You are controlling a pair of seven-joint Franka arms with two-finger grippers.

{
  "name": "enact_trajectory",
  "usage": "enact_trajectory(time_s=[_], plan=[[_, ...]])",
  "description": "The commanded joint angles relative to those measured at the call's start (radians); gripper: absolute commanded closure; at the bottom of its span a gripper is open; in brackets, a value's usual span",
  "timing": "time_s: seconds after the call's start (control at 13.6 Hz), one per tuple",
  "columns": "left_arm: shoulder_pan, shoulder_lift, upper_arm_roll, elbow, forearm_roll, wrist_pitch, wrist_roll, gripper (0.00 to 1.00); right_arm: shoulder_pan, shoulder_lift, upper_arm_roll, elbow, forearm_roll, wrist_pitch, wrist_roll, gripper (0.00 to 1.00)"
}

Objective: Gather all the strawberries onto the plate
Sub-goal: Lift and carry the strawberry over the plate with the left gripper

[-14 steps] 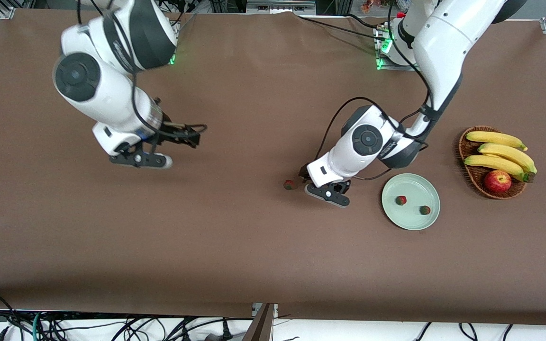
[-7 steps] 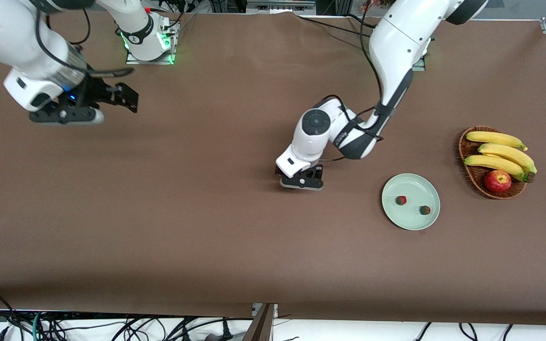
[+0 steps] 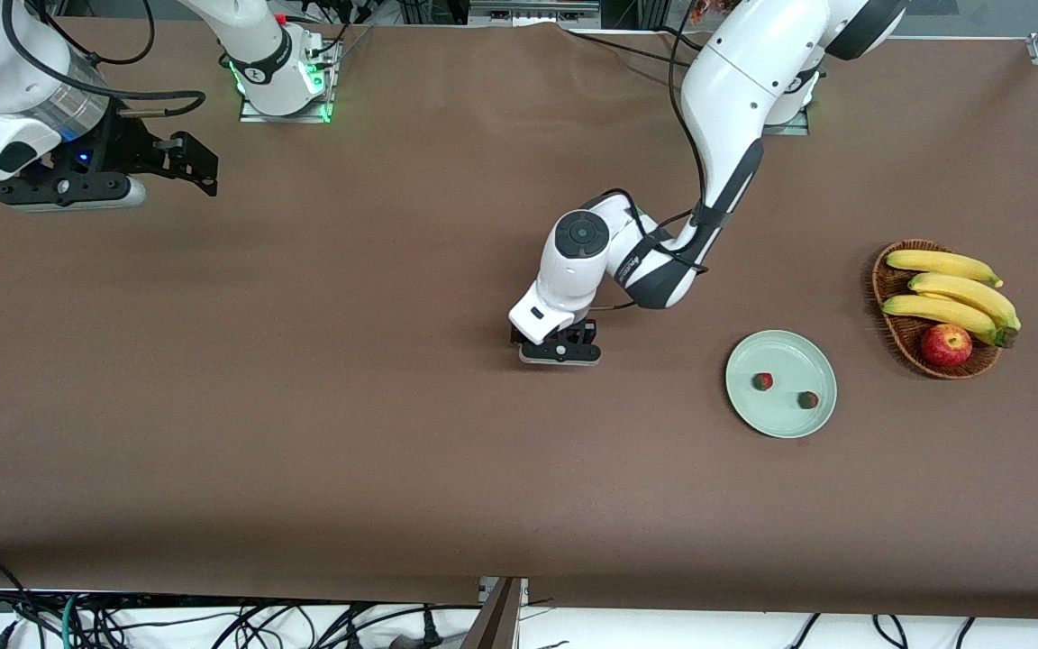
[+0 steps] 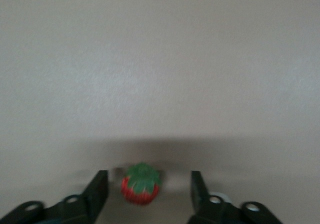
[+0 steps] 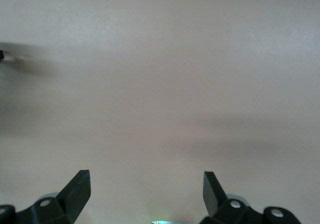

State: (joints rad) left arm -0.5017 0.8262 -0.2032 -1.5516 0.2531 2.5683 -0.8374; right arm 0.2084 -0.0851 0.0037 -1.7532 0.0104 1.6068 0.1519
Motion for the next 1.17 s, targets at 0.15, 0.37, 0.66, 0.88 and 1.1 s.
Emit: enact_trajectory(time_s=[0.15, 0.37, 0.66, 0.88, 1.1], plan=[[-0.005, 0.03, 0.019, 0.034, 0.032, 0.043, -0.014, 0.99, -0.017, -0.002, 0.01, 0.017, -0.013, 0.009, -0.002, 0.01], [0.005, 0.01, 0.019, 0.025, 0.037, 0.012, 0.006, 1.0, -0.021, 0.022, -0.001, 0.058, -0.03, -0.004, -0.006, 0.01], [0.052, -0.064, 0.013, 0.038, 0.037, -0.212, 0.144, 1.0, -0.029, 0.024, -0.014, 0.058, -0.03, -0.004, 0.0, 0.01], [0.115, -0.139, 0.008, 0.038, 0.023, -0.379, 0.361, 1.0, -0.027, 0.028, -0.018, 0.061, -0.032, 0.007, 0.003, 0.01], [0.202, -0.191, 0.007, 0.038, 0.022, -0.512, 0.669, 1.0, -0.026, 0.028, -0.018, 0.102, -0.032, -0.001, -0.003, 0.01]])
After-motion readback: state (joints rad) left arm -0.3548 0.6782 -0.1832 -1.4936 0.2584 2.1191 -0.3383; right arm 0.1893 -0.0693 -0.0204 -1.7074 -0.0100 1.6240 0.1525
